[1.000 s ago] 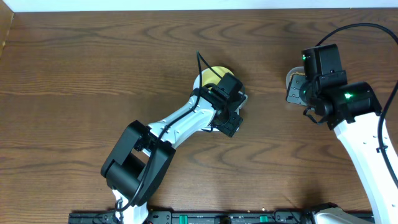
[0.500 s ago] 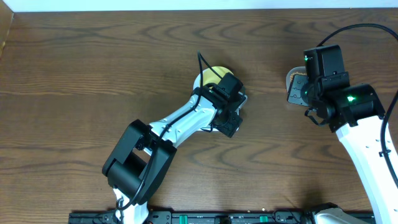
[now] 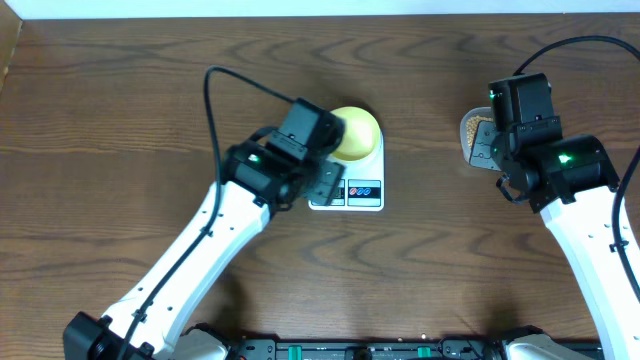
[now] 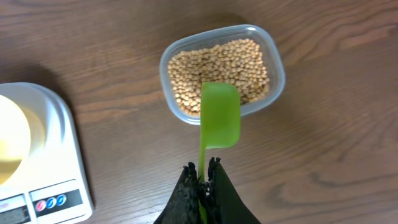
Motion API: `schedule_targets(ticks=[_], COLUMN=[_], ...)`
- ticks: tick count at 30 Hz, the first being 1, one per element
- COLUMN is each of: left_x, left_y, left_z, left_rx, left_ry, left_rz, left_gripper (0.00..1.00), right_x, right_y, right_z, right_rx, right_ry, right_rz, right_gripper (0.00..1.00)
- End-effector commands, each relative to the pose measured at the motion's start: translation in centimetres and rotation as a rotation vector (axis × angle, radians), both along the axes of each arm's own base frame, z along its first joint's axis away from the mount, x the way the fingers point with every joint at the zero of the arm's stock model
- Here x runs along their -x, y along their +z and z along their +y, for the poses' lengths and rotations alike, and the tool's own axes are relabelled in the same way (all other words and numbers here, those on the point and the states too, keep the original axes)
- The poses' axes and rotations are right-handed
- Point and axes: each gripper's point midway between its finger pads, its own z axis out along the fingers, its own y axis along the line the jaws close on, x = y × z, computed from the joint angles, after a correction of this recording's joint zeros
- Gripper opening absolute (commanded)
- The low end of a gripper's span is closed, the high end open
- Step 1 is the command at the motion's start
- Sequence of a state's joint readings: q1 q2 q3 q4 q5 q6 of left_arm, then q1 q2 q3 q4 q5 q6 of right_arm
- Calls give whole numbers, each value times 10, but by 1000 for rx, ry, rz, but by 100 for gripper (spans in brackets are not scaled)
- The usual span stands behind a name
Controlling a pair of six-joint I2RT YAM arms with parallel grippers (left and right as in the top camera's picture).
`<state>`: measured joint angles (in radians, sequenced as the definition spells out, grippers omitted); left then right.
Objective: Scoop item into bowl and weigh 50g on scale
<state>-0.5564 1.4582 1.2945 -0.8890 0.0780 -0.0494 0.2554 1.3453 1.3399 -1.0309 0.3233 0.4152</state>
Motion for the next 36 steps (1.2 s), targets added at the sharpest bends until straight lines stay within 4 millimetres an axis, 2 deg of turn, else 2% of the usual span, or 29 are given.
schedule_targets(ticks=[1, 4, 6, 7, 8, 11, 16, 18, 19, 21, 24, 29, 32, 36], left_x=[14, 25, 29, 30, 32, 36, 40, 41, 42, 42, 42, 42, 46, 52], left_y=[11, 25, 39, 46, 52, 65, 68, 66, 65, 65, 65, 65, 65, 66], left_z=[21, 27, 30, 30, 31, 34, 36, 37, 37, 37, 37, 37, 34, 24], left_rx=[-28, -14, 10, 23, 36, 61, 64, 57, 54, 54, 54, 54, 75, 125], left_ry=[37, 36, 37, 37, 37, 38, 38, 38, 37, 37, 37, 37, 24, -7], left_rz=[18, -3, -43, -64, -85, -125, -131, -119, -114, -114, -115, -115, -100, -71], left_gripper=[64, 64, 73, 84, 90, 96, 98, 98, 98, 98, 98, 98, 98, 98], right_x=[1, 1, 0, 0, 0, -2, -7, -10, -15, -19, -22, -24, -39, -51], right_y=[13, 12, 11, 11, 9, 1, -17, -29, -46, -62, -77, -88, -88, -84], right_z=[-17, -24, -30, -33, -35, -39, -43, -48, -54, -60, -65, -78, -87, -86], right_rx=[61, 63, 64, 68, 71, 89, 109, 116, 124, 129, 134, 127, 127, 132], right_ry=[-35, -55, -73, -78, -79, -71, -78, -92, -110, -126, -141, -187, -184, -155], right_rz=[-34, -27, -25, -20, -15, 17, 76, 115, 165, 211, 250, 271, 226, 185], right_gripper=[1, 1, 1, 1, 1, 1, 1, 1, 1, 1, 1, 1, 1, 1])
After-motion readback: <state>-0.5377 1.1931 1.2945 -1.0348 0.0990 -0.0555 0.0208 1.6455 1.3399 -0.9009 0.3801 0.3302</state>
